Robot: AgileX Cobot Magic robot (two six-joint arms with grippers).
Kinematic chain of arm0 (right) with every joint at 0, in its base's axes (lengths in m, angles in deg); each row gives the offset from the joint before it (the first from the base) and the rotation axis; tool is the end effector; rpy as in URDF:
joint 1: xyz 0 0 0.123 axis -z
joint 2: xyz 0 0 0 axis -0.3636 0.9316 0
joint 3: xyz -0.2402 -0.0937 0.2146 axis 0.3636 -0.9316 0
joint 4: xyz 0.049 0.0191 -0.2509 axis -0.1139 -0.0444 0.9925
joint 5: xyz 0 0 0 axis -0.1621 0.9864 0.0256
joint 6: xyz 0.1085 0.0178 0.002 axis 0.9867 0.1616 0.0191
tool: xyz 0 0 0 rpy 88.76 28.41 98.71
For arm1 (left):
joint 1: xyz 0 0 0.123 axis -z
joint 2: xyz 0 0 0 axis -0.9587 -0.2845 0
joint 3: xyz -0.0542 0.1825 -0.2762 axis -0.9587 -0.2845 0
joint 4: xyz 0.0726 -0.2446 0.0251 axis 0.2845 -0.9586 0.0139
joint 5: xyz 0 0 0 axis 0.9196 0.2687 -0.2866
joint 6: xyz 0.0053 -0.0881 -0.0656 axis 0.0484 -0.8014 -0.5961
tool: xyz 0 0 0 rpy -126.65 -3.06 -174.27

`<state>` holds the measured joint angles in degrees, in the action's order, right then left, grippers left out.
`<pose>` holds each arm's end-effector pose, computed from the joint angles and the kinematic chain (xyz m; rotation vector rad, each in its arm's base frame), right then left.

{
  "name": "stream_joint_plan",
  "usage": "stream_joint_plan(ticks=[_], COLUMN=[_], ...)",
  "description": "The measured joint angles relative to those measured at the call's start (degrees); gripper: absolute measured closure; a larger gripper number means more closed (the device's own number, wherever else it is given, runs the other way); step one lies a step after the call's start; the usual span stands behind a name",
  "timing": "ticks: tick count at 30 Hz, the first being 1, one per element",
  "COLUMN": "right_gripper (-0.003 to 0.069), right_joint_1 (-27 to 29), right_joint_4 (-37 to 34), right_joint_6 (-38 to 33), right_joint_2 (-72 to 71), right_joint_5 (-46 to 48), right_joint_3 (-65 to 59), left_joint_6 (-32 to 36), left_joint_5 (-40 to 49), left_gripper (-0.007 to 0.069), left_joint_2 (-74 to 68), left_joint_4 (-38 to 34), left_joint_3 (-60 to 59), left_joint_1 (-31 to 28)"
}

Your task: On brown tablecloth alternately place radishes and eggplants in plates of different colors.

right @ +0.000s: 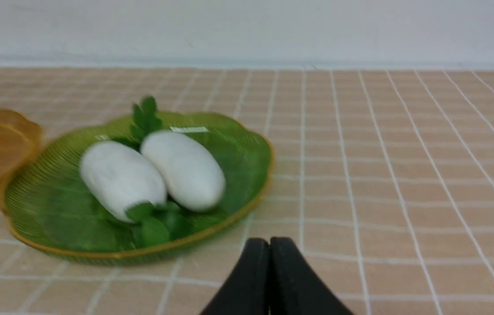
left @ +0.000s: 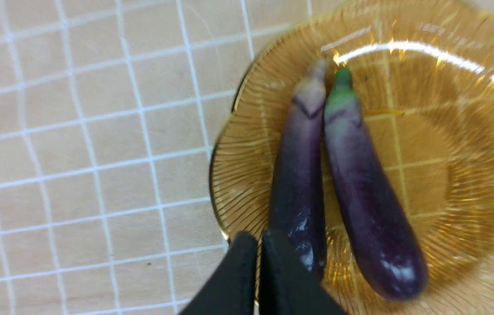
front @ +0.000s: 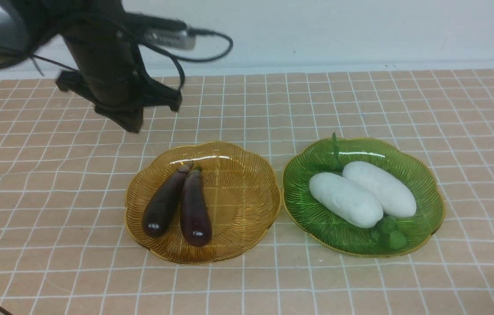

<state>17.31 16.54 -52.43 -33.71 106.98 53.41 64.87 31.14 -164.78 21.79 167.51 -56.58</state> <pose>0.0240 -0.0016 0.1633 0.0133 1.8948 0.0615 0.3930 -0.1097 0.3759 0.2283 2.7198 0.0005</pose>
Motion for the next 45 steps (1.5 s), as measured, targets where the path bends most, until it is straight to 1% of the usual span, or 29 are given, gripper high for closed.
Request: stream_joint_plan(ticks=[6,10,14,16,17,18,19,21,22,24,25,26,27,28,30,33,36,45], right_gripper=[0.0667,0.0667,0.0667,0.0667,0.0667,0.0667,0.0667,0.0667,0.0667,0.0667,0.0667,0.0667,0.0667,0.0667,0.0667,0.0667,0.0667,0.0667], right_joint_1=[2.0,2.2,2.2,2.2,2.2,2.2,2.2,2.2,2.2,2.2,2.2,2.2,2.2,2.2,2.2,2.2,2.2,2.2], right_joint_4=[0.0,0.0,0.0,0.0,0.0,0.0,0.0,0.0,0.0,0.0,0.0,0.0,0.0,0.0,0.0,0.0,0.0,0.0], right_joint_6=[0.0,0.0,0.0,0.0,0.0,0.0,0.0,0.0,0.0,0.0,0.0,0.0,0.0,0.0,0.0,0.0,0.0,0.1], right_joint_2=[0.0,0.0,0.0,0.0,0.0,0.0,0.0,0.0,0.0,0.0,0.0,0.0,0.0,0.0,0.0,0.0,0.0,0.0], right_joint_5=[-0.2,-0.4,-0.4,-0.4,-0.4,-0.4,-0.4,-0.4,-0.4,-0.4,-0.4,-0.4,-0.4,-0.4,-0.4,-0.4,-0.4,-0.4], right_joint_3=[-0.1,-0.1,-0.1,-0.1,-0.1,-0.1,-0.1,-0.1,-0.1,-0.1,-0.1,-0.1,-0.1,-0.1,-0.1,-0.1,-0.1,-0.1], left_joint_6=[2.1,2.6,3.0,3.7,3.8,3.9,3.9,3.5,3.5,3.5,3.6,3.7,3.9,4.0,4.1,4.1,4.1,4.1], left_joint_5=[0.1,0.3,0.5,0.5,0.5,0.4,0.2,-4.1,-8.7,-11.6,-18.5,-19.3,-25.3,-28.7,-34.2,-39.6,-41.1,-40.8], left_gripper=[0.0628,0.0628,0.0628,0.0628,0.0628,0.0628,0.0628,0.0628,0.0628,0.0628,0.0628,0.0628,0.0628,0.0628,0.0628,0.0628,0.0628,0.0628], left_joint_2=[8.1,13.9,24.6,31.3,32.6,38.1,38.8,47.4,52.2,54.7,60.7,60.7,65.0,67.3,70.8,75.0,77.3,78.2], left_joint_4=[-1.9,-2.7,-2.9,-2.4,-2.2,-1.6,-1.6,-2.6,-5.1,-6.9,-10.5,-11.3,-13.8,-14.7,-15.4,-15.8,-16.1,-16.2], left_joint_3=[-2.0,-6.6,-16.9,-25.7,-27.4,-34.4,-35.4,-46.9,-53.4,-57.0,-64.2,-64.9,-70.2,-72.9,-76.6,-80.1,-81.3,-81.8], left_joint_1=[0.0,0.0,0.0,0.0,0.0,0.0,0.0,0.0,0.0,0.0,0.0,0.0,0.0,0.0,0.0,0.0,0.0,0.0])
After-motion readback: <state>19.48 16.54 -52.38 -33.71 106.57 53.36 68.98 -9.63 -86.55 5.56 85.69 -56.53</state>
